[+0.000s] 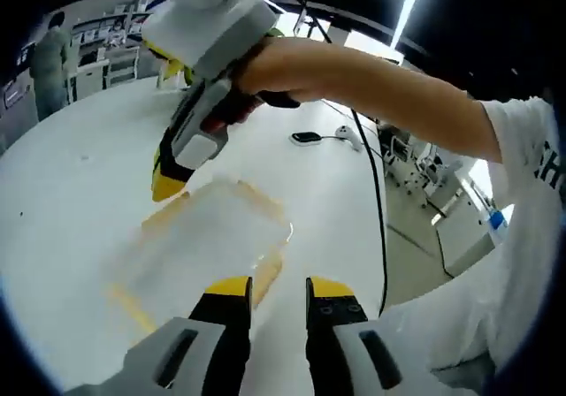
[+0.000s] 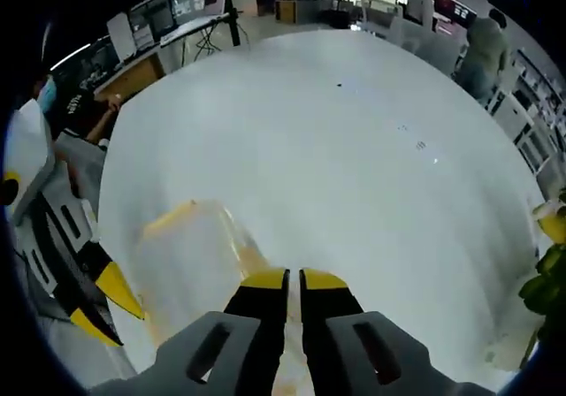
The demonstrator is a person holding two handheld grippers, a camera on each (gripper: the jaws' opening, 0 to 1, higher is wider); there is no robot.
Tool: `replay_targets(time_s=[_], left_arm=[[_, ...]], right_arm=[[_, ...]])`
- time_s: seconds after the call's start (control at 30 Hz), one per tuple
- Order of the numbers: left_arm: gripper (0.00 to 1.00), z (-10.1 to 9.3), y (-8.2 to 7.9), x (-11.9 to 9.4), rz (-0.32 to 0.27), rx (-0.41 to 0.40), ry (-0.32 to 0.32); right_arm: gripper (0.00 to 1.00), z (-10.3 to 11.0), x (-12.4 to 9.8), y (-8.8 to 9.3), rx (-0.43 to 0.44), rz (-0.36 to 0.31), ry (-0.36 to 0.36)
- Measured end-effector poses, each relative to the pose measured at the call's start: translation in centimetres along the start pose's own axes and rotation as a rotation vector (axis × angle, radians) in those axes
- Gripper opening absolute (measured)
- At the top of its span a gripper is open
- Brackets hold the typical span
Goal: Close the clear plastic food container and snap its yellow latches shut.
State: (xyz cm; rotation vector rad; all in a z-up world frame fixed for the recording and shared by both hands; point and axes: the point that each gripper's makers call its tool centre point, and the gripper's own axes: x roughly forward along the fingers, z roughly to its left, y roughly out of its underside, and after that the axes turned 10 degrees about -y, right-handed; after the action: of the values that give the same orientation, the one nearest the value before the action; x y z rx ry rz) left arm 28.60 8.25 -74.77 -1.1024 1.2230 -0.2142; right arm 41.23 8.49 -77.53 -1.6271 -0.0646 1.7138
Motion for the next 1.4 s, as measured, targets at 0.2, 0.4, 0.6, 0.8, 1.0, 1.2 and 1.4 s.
replay_targets(time_s=[0.2,0.4,0.6,0.8,1.0,1.2,1.4], left_arm=[[0.25,0.7,0.7,1.0,0.002,0.195,-0.055],[0.27,0.7,0.8,1.6,-0.008,0.351,-0.045],[0.33,0.9,0.5,1.6,-0.027,0.458,-0.042],[0.32,1.2,0.9,2.0,-0.013,0.54,-0.043],[0.3,1.2,1.6,2.4,0.005,0.573,-0.05],[0.29,1.3,1.5,2.4,-0.003,0.631,-0.057],[0.29,1.2,1.6,2.6,-0.011,0.662,-0.061]], right_arm=[[0.12,1.3,-0.9,-0.5,-0.065,0.035,-0.041],[0.26,3.2,-0.8,0.8,-0.121,0.142,-0.141],[0.35,3.1,-0.5,1.5,-0.163,0.187,-0.158],[0.4,3.7,-0.1,1.3,-0.195,0.202,-0.199],[0.39,3.8,0.4,1.8,-0.227,0.252,-0.213],[0.33,4.7,0.4,1.8,-0.213,0.257,-0.269],[0.32,4.7,0.4,1.8,-0.214,0.272,-0.258]])
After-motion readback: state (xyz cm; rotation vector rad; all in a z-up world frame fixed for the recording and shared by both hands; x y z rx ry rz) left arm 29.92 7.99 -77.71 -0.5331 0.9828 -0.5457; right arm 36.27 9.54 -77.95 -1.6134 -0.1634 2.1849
